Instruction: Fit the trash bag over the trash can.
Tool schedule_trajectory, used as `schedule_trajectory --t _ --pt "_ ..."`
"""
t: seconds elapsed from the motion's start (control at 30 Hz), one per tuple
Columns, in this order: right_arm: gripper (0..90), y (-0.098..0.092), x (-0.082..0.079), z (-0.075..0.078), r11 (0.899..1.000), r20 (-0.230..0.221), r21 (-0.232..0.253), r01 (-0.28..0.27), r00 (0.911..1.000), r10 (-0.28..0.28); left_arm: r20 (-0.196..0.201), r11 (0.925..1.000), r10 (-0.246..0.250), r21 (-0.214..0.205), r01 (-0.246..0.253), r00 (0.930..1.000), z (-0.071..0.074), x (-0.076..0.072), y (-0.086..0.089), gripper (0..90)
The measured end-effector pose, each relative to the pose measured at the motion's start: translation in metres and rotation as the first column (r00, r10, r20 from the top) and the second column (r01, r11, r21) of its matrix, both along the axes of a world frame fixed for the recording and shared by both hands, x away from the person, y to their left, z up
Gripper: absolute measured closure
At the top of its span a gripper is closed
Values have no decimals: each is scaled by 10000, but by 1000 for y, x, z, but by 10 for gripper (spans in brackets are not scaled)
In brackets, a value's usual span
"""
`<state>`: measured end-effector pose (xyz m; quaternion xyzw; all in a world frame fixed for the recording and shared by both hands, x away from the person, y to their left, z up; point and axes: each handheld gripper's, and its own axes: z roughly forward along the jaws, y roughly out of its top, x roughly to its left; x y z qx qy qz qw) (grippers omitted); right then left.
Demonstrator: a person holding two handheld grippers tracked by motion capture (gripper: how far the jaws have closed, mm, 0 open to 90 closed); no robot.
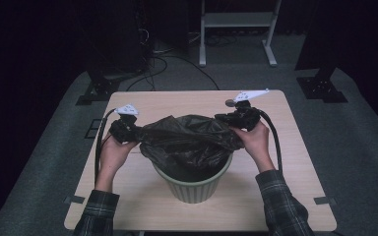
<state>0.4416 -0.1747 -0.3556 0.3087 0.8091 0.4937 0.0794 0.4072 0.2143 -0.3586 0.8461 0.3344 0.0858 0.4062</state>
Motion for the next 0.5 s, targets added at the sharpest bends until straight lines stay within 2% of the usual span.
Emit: schedule_trajectory --t 0.13,0.23,0.33,0.4,0.5 --pt "899 -2 1 -13 10000 -246 -70 60 9997 -61 -227 10000 36 -15 -37 9997 -11 0 3 900" --pt "893 -6 -1 -15 9999 -282 81 97 9996 -94 -274 9998 -31 -189 26 9996 -13 0 4 900" --pt "766 -13 -6 -5 9985 -30 495 212 9998 -211 -225 9995 -82 -317 75 9997 -11 -2 5 900" --pt "727 -19 -12 6 9966 231 778 288 9993 -307 -187 9992 -106 -379 99 9998 -10 -2 5 900" --pt "671 -26 -25 26 9938 587 1107 96 9981 -162 -186 9989 -183 -439 175 9997 -9 -4 4 900"
